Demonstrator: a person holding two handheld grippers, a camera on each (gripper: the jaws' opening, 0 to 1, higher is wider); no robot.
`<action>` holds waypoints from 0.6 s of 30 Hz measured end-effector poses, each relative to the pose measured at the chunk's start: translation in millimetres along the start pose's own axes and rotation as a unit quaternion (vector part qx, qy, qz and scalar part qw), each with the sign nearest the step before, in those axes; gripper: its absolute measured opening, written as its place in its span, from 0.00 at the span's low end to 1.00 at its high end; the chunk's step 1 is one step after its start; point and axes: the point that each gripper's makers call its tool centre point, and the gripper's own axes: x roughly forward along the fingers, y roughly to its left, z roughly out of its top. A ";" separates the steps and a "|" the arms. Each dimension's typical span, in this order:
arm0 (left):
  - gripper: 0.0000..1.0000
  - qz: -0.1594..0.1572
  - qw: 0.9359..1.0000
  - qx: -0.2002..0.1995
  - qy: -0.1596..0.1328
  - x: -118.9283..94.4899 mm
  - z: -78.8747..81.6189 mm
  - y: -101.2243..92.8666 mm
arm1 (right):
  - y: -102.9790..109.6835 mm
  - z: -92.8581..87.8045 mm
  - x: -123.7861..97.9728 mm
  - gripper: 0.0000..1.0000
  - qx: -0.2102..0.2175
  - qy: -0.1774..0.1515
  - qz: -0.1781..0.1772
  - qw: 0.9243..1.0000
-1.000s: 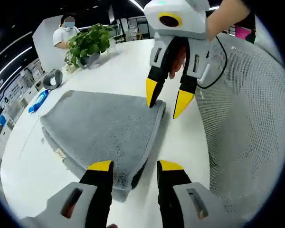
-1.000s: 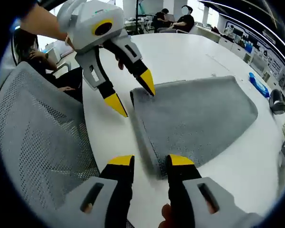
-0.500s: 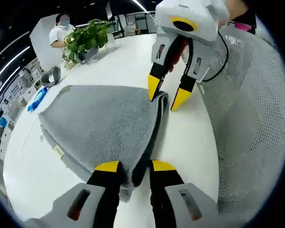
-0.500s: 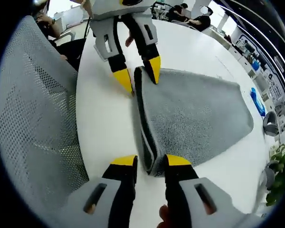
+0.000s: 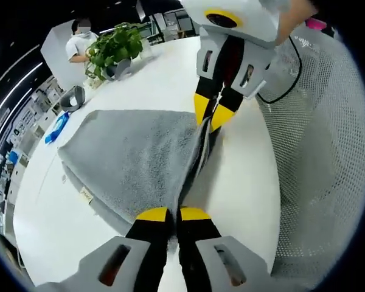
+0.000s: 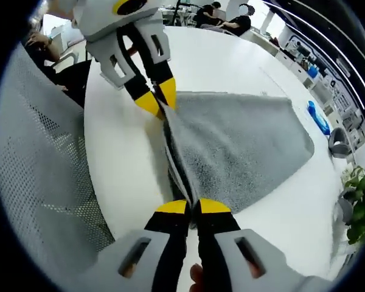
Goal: Fold the towel on the table until its edges align and the towel forms a compact rectangular stack.
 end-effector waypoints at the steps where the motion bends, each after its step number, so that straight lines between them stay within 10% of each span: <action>1: 0.04 -0.002 1.000 -0.004 -0.001 -1.4 0.7 -0.3 | -0.2 1.3 -2.5 0.02 0.002 -0.002 0.001 1.000; 18: 0.03 -0.049 0.999 -0.019 -0.003 -55.4 25.4 -16.4 | 11.9 28.4 -63.0 0.02 0.045 -0.032 0.049 0.997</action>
